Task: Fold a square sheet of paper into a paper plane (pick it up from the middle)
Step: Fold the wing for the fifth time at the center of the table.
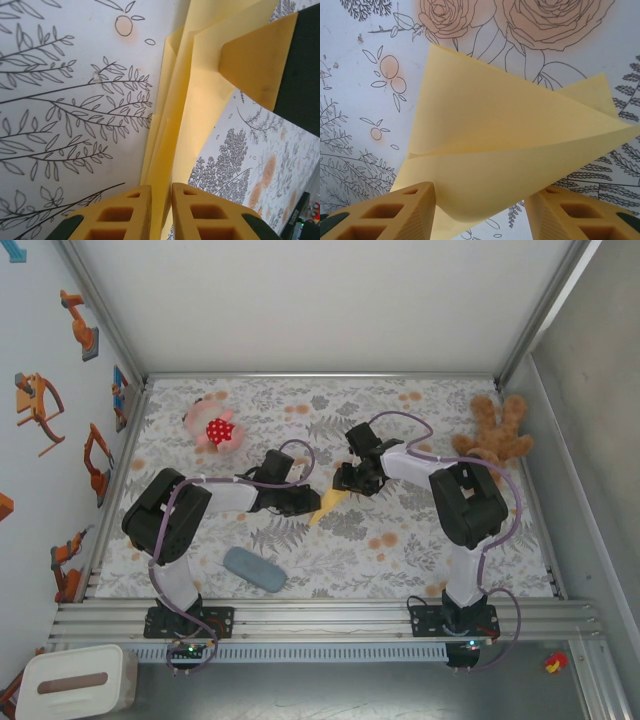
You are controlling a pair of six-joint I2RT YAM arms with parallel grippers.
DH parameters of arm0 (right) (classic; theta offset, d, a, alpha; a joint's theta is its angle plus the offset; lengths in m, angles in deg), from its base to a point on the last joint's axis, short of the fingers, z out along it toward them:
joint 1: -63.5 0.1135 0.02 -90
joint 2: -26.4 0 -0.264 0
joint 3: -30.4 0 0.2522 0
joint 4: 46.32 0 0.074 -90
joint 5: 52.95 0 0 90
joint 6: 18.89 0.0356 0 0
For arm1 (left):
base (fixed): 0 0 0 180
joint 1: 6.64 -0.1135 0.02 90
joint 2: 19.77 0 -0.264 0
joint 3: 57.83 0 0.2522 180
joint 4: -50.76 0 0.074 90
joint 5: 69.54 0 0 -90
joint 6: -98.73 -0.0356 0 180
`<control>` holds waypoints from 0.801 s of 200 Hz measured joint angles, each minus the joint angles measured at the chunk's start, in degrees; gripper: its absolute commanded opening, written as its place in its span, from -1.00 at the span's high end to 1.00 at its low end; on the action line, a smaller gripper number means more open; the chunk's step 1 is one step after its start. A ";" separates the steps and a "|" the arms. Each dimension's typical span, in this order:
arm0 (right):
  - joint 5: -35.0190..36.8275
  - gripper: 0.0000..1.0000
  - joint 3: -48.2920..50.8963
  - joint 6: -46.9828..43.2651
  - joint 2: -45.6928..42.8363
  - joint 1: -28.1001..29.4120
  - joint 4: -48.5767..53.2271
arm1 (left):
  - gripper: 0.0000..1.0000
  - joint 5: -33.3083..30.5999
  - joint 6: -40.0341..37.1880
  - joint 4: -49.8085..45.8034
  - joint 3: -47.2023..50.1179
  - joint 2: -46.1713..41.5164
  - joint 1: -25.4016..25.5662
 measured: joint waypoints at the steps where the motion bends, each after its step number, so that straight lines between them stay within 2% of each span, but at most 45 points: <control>1: 0.02 -0.05 -0.02 0.02 0.00 0.00 0.02 | 0.66 -0.09 0.02 -0.02 0.00 0.00 0.02; 79: -0.28 -0.09 -0.13 0.00 0.11 0.00 0.13 | 0.65 -1.38 0.07 -0.20 0.26 0.39 0.85; 160: -0.63 -0.12 -0.26 -0.22 0.33 0.00 0.15 | 0.45 -2.60 0.20 -2.14 0.26 -1.81 1.20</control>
